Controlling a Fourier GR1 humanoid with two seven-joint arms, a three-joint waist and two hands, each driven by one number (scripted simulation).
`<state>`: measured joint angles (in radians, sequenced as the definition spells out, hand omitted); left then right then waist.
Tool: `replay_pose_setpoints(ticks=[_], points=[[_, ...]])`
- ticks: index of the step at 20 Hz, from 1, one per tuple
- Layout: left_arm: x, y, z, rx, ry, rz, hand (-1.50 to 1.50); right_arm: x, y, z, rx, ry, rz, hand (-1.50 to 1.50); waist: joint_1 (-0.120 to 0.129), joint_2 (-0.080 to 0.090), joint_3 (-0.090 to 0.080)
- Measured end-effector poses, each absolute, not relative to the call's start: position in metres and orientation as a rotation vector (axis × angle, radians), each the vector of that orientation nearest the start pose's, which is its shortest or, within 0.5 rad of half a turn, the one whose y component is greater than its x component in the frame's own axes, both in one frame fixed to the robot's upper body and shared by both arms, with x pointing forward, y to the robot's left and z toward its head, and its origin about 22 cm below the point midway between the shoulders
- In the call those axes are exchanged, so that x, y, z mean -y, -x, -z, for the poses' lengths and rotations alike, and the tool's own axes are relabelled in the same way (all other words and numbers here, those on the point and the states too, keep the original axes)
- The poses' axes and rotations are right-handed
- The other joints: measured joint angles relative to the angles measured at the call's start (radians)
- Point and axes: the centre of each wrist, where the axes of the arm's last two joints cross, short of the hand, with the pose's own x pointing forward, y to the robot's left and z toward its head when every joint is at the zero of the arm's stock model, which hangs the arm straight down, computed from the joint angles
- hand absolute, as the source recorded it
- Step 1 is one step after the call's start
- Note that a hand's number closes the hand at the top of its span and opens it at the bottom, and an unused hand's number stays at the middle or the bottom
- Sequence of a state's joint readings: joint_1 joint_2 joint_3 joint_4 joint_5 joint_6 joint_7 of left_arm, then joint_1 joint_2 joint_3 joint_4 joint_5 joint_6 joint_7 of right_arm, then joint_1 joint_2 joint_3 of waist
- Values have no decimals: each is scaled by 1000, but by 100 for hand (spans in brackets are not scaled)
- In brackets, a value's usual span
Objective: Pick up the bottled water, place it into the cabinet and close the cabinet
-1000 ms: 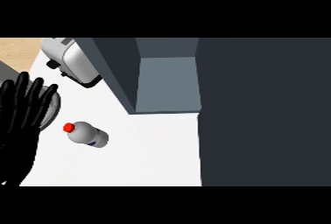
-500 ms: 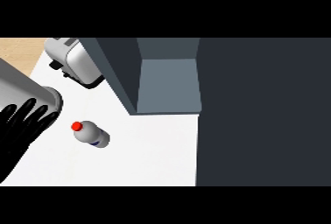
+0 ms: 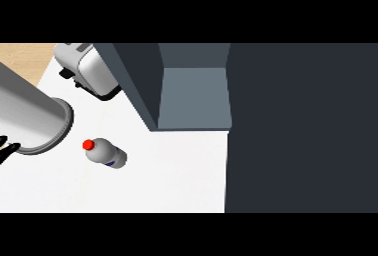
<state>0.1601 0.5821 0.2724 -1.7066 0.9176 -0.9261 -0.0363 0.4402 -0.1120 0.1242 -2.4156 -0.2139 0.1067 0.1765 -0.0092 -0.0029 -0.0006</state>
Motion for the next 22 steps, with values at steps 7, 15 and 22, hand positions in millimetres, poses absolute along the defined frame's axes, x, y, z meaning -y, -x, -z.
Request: replay_pose_setpoints(ticks=[7, 15, 22], points=[[-415, -197, -75, 1781, 703, 381, -150, 237, -98, -117, 1796, -213, -44, -150, -3, 0, 0], [-408, -218, -49, 1763, 611, 339, -150, 240, -83, -111, 1786, -194, -64, -150, -11, 0, 0], [-397, -242, -12, 1697, 545, 318, -150, 238, -73, -109, 1802, -200, -72, -150, -16, 3, -1]])
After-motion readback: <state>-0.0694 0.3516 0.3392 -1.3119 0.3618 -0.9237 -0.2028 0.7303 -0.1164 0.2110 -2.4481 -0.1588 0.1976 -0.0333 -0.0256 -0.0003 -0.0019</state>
